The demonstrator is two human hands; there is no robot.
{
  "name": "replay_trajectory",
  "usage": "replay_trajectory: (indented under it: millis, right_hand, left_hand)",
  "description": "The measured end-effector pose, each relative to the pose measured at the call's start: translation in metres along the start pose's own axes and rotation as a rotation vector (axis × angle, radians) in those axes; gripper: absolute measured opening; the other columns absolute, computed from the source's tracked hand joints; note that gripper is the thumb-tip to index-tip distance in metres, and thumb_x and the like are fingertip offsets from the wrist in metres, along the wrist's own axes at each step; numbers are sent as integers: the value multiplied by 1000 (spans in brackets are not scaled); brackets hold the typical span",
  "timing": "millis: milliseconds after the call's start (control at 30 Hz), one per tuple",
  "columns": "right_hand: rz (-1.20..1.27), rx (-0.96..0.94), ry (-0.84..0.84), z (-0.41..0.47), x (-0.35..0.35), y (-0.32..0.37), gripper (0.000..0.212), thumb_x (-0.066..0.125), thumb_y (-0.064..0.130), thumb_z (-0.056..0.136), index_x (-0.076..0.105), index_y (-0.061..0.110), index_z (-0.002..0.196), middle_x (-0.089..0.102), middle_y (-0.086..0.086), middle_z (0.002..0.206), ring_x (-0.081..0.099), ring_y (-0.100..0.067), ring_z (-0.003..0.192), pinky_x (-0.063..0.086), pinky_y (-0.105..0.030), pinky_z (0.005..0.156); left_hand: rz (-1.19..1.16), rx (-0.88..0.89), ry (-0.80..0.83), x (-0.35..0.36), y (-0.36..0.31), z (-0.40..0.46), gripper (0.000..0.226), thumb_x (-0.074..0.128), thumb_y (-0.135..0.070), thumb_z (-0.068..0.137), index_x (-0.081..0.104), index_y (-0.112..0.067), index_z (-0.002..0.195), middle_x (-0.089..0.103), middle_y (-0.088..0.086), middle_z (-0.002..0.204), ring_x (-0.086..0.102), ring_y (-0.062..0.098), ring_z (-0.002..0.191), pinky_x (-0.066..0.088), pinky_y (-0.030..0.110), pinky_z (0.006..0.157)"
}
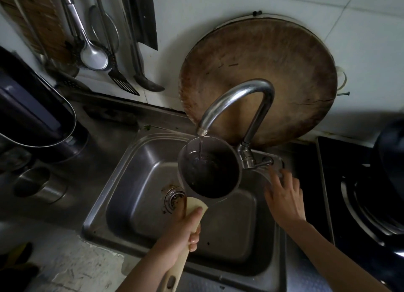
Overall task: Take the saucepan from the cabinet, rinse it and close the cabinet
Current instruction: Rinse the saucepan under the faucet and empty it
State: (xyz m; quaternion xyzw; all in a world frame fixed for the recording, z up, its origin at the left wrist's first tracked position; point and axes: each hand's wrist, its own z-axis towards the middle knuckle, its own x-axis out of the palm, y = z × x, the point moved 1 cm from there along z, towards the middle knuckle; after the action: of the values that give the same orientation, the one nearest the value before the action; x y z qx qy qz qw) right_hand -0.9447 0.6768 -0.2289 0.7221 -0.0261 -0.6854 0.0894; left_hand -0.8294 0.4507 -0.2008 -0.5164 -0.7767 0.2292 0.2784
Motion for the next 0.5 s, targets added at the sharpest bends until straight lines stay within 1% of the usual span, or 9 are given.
replay_trajectory:
  millis: [67, 133, 200, 233, 267, 333, 400, 433, 500]
  right_hand:
    - [13, 0, 9, -2, -1, 0, 62, 57, 27, 87, 29, 22, 142, 39, -21, 136, 43, -42, 115, 46, -54, 89]
    - [31, 2, 9, -5, -1, 0, 62, 57, 27, 87, 29, 24, 142, 39, -20, 136, 43, -42, 117, 46, -54, 90]
    - [31, 4, 16, -9, 0, -1, 62, 56, 27, 88, 27, 24, 143, 38, -19, 136, 43, -40, 117, 46, -53, 91]
    - [30, 4, 22, -10, 1, -3, 63, 55, 28, 88, 26, 24, 144, 38, -19, 136, 43, -39, 117, 46, -52, 91]
    - [31, 5, 31, -11, 1, -4, 63, 55, 28, 89, 25, 24, 144, 37, -18, 137, 42, -39, 117, 46, -52, 92]
    - [31, 7, 52, -13, 0, -6, 65, 54, 29, 89, 22, 25, 145, 35, -17, 139, 40, -38, 119, 45, -51, 94]
    - [38, 6, 58, -14, -1, -8, 66, 55, 29, 89, 22, 26, 145, 34, -16, 140, 40, -38, 119, 45, -51, 95]
    - [36, 6, 59, -16, -2, -9, 66, 55, 30, 88, 22, 26, 145, 34, -16, 140, 40, -38, 119, 45, -51, 94]
    - [29, 8, 72, -19, -2, -10, 66, 56, 30, 88, 22, 26, 145, 34, -16, 140, 41, -37, 118, 44, -50, 94]
  left_hand:
    - [38, -10, -19, -6, -2, -1, 20, 61, -25, 86, 52, -35, 101, 50, 1, 55, 39, 7, 33, 32, 18, 34]
    - [8, -77, -9, -11, -8, -3, 17, 67, -27, 80, 58, -21, 93, 54, 2, 53, 39, 7, 32, 32, 18, 33]
    - [-26, -141, 25, -16, -10, -7, 29, 70, -32, 70, 58, -9, 82, 55, -1, 45, 37, 7, 30, 31, 18, 32]
    - [-5, -145, 31, -18, -10, -8, 30, 70, -32, 70, 57, -8, 83, 54, -2, 43, 37, 7, 29, 30, 17, 32]
    - [43, -129, 30, -20, -9, -9, 29, 69, -29, 74, 57, -10, 93, 52, -2, 44, 37, 7, 29, 30, 17, 32]
    - [277, -12, -16, -26, -7, -8, 35, 59, -26, 88, 45, -24, 120, 50, -3, 50, 39, 5, 32, 30, 17, 32]
    - [717, 201, -115, -35, -7, -7, 49, 51, -31, 92, 30, -36, 136, 56, -5, 62, 49, 3, 40, 39, 15, 38]
    - [928, 316, -169, -39, -8, -7, 53, 50, -33, 92, 26, -35, 140, 60, -4, 70, 56, 3, 48, 46, 16, 44]
    - [1168, 480, -265, -44, -12, -9, 56, 48, -35, 92, 23, -33, 142, 63, -6, 85, 62, 1, 67, 54, 19, 61]
